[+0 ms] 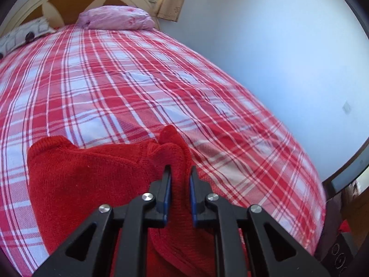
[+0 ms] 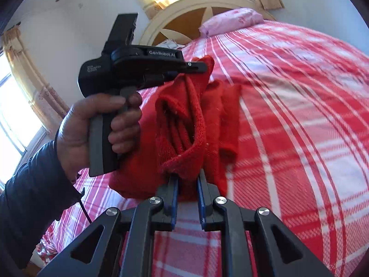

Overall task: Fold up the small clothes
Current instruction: 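Lower the folded red sweater onto the bedspread and open both grippers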

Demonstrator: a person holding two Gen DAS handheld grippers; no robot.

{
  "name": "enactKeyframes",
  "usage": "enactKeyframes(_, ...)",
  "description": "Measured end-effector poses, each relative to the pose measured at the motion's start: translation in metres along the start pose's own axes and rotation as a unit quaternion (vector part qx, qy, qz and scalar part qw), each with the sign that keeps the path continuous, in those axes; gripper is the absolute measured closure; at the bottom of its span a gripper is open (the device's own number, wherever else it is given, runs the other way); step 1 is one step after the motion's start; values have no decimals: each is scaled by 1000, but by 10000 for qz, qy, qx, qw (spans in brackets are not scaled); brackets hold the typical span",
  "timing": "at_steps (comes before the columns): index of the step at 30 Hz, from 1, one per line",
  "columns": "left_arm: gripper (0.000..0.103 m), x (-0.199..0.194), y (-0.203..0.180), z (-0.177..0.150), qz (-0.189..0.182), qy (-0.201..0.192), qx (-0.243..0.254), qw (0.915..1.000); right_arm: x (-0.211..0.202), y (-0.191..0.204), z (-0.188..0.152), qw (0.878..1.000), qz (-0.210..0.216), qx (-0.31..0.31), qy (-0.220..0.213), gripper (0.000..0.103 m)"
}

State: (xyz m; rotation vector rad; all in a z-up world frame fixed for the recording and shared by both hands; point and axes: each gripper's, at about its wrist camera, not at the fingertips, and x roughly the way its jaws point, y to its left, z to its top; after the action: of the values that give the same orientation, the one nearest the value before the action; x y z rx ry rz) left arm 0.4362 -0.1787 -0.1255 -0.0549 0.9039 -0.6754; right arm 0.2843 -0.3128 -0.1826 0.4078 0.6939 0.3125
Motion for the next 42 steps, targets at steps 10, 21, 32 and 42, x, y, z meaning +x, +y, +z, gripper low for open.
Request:
enactKeyframes(10, 27, -65, -31, -25, 811, -795, 1130, 9871, -26, -19, -5, 9992, -248, 65, -311, 64)
enactKeyframes(21, 27, -71, -5, -106, 1077, -372, 968, 9888, -26, 40, 57, 9939, 338, -642, -832, 64)
enactKeyframes(32, 19, -67, -13, -131, 1199, -515, 1333, 9825, 31, 22, 30, 9964, -497, -675, 94, 65)
enactKeyframes(42, 6, -68, -6, -134, 1327, -581, 1163, 9826, -8, 50, 21, 9902, -491, -1144, -630, 64)
